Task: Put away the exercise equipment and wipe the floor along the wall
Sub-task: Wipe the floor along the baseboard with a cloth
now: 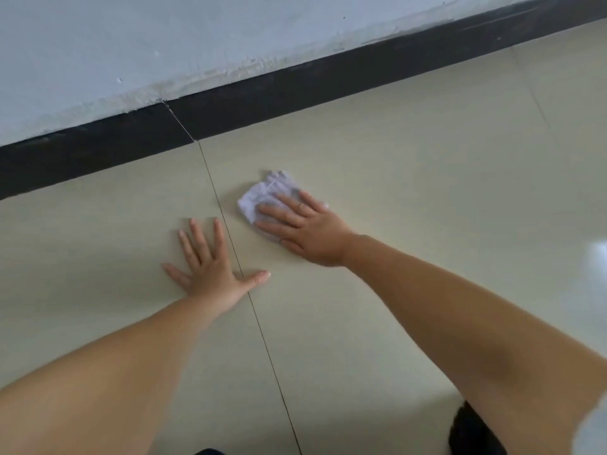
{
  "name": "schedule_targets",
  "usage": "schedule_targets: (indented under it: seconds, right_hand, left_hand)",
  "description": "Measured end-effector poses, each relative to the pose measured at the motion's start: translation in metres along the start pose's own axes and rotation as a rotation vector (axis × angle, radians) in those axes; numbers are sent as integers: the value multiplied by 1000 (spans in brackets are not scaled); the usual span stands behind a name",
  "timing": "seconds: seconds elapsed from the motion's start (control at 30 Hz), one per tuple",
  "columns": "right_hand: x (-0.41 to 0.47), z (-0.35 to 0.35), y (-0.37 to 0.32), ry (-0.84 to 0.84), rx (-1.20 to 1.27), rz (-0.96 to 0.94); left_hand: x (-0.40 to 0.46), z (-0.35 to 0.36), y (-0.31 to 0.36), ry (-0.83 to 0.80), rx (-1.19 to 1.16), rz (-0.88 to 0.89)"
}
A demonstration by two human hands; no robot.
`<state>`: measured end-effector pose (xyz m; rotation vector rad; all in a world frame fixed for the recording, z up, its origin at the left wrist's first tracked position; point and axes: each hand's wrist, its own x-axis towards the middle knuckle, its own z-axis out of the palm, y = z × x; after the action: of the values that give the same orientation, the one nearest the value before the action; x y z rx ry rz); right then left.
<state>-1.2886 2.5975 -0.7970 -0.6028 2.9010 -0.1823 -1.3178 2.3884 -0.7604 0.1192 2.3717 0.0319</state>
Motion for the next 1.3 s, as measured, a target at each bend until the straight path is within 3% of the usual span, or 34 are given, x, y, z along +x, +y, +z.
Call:
schedule_targets:
  seconds: [0.07, 0.13, 0.23, 0.3, 0.37, 0.47, 0.53, 0.63, 0.7, 0.83, 0.9, 1.0, 1.07, 1.17, 1.2, 1.3]
  right_hand:
    - [-25, -5, 54, 71, 48, 316]
    - [-60, -16, 103, 91, 146, 788]
    - [-90, -36, 129, 53, 319, 1390]
    - [-70, -38, 110, 61, 352, 1505]
    - [-35, -25, 68, 65, 295, 1281]
    - [29, -7, -18, 105, 124, 629]
    - [62, -14, -53, -35, 87, 241]
    - [80, -24, -25, -143, 54, -25]
    - [73, -24, 25, -99, 65, 56]
    - [18, -31, 141, 55, 132, 788]
    - [-15, -44, 179, 33, 298, 1194]
    - [-28, -54, 181, 9, 395, 1423]
    - [-6, -44, 146, 59, 316, 1339]
    - [34, -22, 53, 183, 127, 887]
    - [47, -18, 19, 157, 88, 683]
    - [71, -17, -56, -146, 126, 154]
  left_hand:
    - [1, 1, -1, -8, -11, 16]
    - [1, 1, -3, -18, -19, 29]
    - [0, -1, -3, -29, -24, 35]
    - [-1, -3, -2, -44, -33, 39]
    - [-2, -3, -2, -50, -39, 40]
    - [-1, -2, -1, -38, -46, 31]
    - [-2, 0, 0, -26, -52, 16]
    - [-1, 0, -1, -7, -62, 25]
    - [0, 1, -3, -2, -70, 41]
    - [1, 3, -4, -8, -63, 50]
    - [2, 3, -4, -8, -59, 47]
    - [2, 2, -3, -19, -49, 40]
    - [2, 3, -3, -21, -50, 40]
    - [2, 3, -2, -27, -54, 36]
    - [2, 4, -1, -22, -56, 31]
    - [2, 5, 0, -2, -39, 8]
